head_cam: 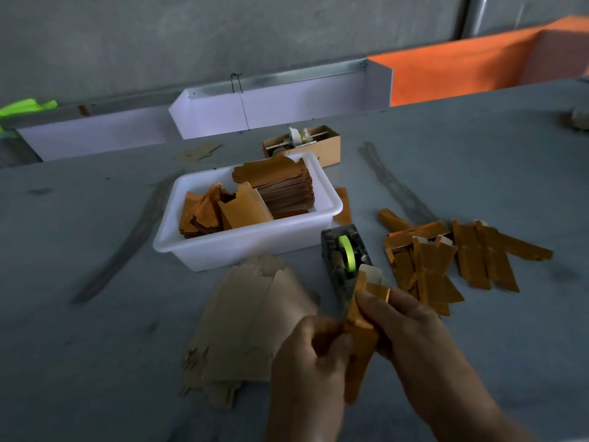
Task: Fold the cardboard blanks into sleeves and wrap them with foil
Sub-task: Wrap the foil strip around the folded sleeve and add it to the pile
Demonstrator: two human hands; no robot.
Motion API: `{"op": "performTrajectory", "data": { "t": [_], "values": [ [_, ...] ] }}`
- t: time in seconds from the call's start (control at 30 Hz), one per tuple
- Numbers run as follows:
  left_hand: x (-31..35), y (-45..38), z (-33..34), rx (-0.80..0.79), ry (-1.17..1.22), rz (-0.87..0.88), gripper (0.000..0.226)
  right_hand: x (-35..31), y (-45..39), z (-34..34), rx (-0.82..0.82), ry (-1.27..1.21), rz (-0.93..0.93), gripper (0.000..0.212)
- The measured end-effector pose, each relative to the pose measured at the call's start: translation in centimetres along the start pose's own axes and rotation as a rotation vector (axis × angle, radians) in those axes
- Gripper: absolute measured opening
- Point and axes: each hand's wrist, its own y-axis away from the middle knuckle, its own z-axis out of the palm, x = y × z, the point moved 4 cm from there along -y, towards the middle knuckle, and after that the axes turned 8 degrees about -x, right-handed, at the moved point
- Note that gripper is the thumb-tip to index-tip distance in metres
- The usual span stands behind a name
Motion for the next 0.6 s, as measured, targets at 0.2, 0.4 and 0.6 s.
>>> {"op": "performTrajectory", "data": {
  "t": [0.2,0.4,0.6],
  "values": [
    [-1.3,4.6,-1.8,-0.082,0.298,0.092,0.025,-1.1,-0.5,-1.5,0.057,0.194,-0.11,0.026],
    [-1.8,3.7,-3.1,0.016,0.43,0.058,0.022,-2.4,-1.7,-5.3,0.247,0.623,-0.212,0.018],
    [-0.9,3.5,-1.8,0.021,0.387,0.11,0.023,-1.0,-3.3,-4.2,0.054,0.539,-0.053,0.018]
  ]
}}
